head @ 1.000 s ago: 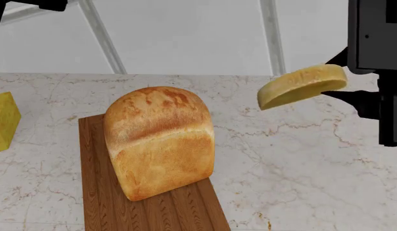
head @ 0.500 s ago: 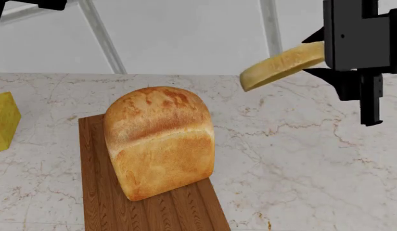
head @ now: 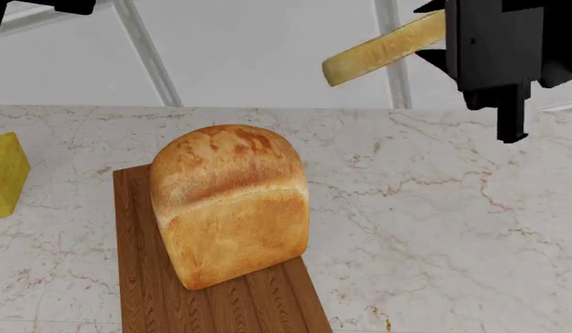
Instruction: Pick up the wedge of cheese and place it on the slice of bread to prepare a simple cheese on bread dish.
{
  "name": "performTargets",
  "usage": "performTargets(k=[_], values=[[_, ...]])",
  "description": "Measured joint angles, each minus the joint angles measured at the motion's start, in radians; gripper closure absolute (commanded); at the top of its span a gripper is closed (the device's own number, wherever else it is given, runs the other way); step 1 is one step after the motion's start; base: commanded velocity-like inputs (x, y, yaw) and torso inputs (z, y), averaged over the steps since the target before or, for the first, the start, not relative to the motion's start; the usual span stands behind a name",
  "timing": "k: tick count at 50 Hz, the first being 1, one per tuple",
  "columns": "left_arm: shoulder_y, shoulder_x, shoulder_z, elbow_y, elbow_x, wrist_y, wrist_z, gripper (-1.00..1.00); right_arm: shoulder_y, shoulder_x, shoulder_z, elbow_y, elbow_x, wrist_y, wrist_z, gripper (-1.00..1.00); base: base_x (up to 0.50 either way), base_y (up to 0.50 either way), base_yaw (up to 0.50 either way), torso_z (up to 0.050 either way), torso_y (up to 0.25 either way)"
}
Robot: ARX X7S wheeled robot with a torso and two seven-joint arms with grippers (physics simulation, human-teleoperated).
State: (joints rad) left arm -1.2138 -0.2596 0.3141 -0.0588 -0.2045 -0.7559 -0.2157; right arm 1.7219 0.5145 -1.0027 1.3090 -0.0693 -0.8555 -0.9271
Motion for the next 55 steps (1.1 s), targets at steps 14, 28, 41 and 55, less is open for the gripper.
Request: performTargets(k=[14,28,41,55], values=[[-0.002,-0.002,0.004,-0.003,-0.001,0.0,-0.005,-1.0,0.025,-0.006,-0.044,0.0,0.022,-0.138,0.182,1.0,0.0,0.0,0.0,0.0,0.0],[-0.003,-0.004,0.008,-0.008,-0.004,0.001,-0.008,-1.0,-0.05,-0.007,0.03,0.0,0.146,-0.192,0.216,1.0,0.0,0.0,0.0,0.0,0.0],[-0.003,-0.006,0.01,-0.007,-0.009,0.001,-0.01,-1.0,-0.133,-0.015,0.125,-0.017,0.2,-0.192,0.148,1.0,0.0,0.0,0.0,0.0,0.0],[-0.004,-0.007,0.012,-0.008,-0.012,0.003,-0.013,-1.0,-0.222,-0.041,0.292,-0.056,0.14,-0.192,0.03,1.0,0.0,0.0,0.0,0.0,0.0]])
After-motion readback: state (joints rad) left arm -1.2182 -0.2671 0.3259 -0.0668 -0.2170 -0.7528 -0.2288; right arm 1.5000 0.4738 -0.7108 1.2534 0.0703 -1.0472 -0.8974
